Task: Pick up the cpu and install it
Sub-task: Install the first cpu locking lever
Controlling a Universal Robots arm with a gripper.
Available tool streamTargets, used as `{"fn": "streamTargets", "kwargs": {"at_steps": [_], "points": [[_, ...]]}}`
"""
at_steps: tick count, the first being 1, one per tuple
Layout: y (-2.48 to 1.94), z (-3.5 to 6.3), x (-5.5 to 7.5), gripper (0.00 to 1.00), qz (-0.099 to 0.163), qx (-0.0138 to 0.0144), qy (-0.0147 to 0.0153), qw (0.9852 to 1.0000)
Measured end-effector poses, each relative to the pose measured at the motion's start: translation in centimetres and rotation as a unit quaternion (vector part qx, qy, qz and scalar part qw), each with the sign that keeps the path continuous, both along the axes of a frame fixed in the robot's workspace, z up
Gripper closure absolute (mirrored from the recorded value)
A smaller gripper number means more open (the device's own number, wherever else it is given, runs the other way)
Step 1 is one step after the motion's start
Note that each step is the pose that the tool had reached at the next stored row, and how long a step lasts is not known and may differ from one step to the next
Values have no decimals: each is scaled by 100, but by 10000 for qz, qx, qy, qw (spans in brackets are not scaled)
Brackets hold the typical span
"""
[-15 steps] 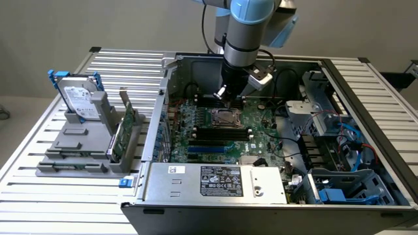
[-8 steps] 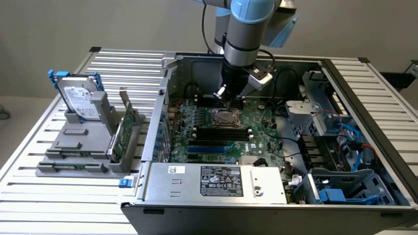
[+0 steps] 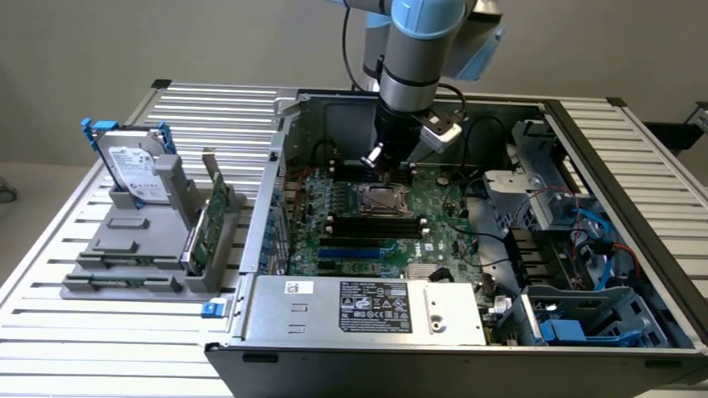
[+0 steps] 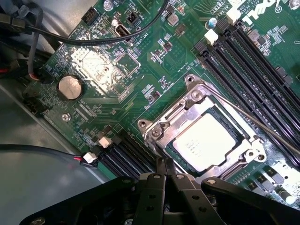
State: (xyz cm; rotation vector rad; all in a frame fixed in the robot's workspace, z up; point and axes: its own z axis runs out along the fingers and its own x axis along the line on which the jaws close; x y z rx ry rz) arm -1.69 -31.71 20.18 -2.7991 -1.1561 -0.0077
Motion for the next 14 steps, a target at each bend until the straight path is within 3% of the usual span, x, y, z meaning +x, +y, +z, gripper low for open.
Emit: {"fn": "streamTargets", "kwargs": {"at_steps": [2, 5, 14], "points": [[5, 0, 0, 89, 0, -40, 0, 10000], [15, -1, 0, 89, 0, -74, 0, 10000], [39, -2, 1, 89, 0, -111, 0, 9999]]}}
